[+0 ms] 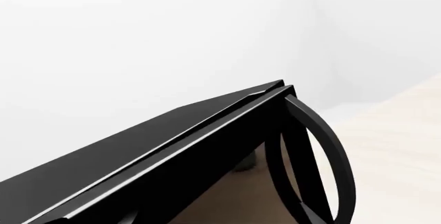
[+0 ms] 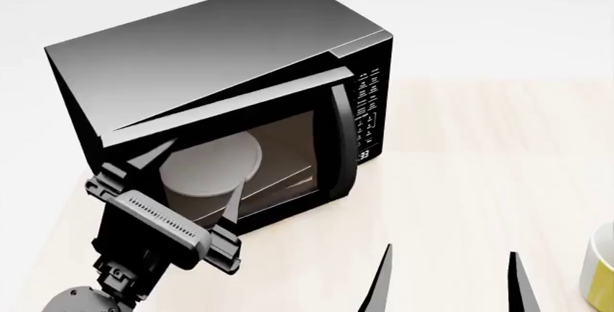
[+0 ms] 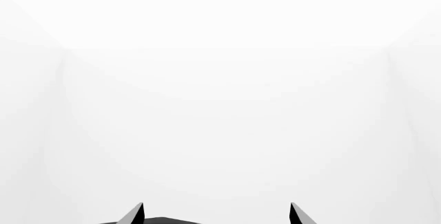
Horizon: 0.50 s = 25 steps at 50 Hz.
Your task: Close the microwave.
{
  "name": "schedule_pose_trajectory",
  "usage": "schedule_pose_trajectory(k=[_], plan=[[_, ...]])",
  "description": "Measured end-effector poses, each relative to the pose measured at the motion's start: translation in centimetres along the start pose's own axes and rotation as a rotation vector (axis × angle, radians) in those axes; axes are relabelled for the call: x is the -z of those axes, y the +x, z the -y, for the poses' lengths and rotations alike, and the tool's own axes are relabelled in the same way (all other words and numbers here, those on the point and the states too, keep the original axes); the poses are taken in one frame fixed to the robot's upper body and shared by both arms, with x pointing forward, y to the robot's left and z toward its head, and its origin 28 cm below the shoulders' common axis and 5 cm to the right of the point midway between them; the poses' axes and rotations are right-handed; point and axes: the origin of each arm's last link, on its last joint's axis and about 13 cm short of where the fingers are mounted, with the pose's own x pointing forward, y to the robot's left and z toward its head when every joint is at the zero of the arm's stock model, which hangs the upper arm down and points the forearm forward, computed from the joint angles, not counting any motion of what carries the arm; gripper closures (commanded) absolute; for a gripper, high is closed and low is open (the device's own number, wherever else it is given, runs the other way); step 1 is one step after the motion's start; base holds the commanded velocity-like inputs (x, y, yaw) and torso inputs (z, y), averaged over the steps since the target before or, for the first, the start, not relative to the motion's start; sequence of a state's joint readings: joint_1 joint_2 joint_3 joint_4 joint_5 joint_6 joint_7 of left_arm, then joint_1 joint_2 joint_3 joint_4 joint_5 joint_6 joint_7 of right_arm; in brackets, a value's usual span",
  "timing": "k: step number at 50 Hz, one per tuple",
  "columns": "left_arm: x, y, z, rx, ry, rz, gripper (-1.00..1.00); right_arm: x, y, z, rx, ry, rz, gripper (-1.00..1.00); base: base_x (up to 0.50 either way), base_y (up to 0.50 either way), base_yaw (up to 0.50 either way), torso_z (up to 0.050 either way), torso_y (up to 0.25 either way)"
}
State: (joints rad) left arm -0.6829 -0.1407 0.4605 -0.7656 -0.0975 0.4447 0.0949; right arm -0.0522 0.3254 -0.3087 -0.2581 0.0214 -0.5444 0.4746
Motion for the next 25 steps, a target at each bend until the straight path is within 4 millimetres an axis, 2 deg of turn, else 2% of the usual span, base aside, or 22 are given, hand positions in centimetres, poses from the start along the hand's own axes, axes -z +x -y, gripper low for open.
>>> schedule_pose_trajectory(k=[25], plan=[[0.21,0.66,0.18,-0.057,0.008,-0.008,-1.0,0.0,-0.02,-0.01,-0.003,0.002,-0.001,-1.0,0.0,0.0,0.0,0.0,0.0]])
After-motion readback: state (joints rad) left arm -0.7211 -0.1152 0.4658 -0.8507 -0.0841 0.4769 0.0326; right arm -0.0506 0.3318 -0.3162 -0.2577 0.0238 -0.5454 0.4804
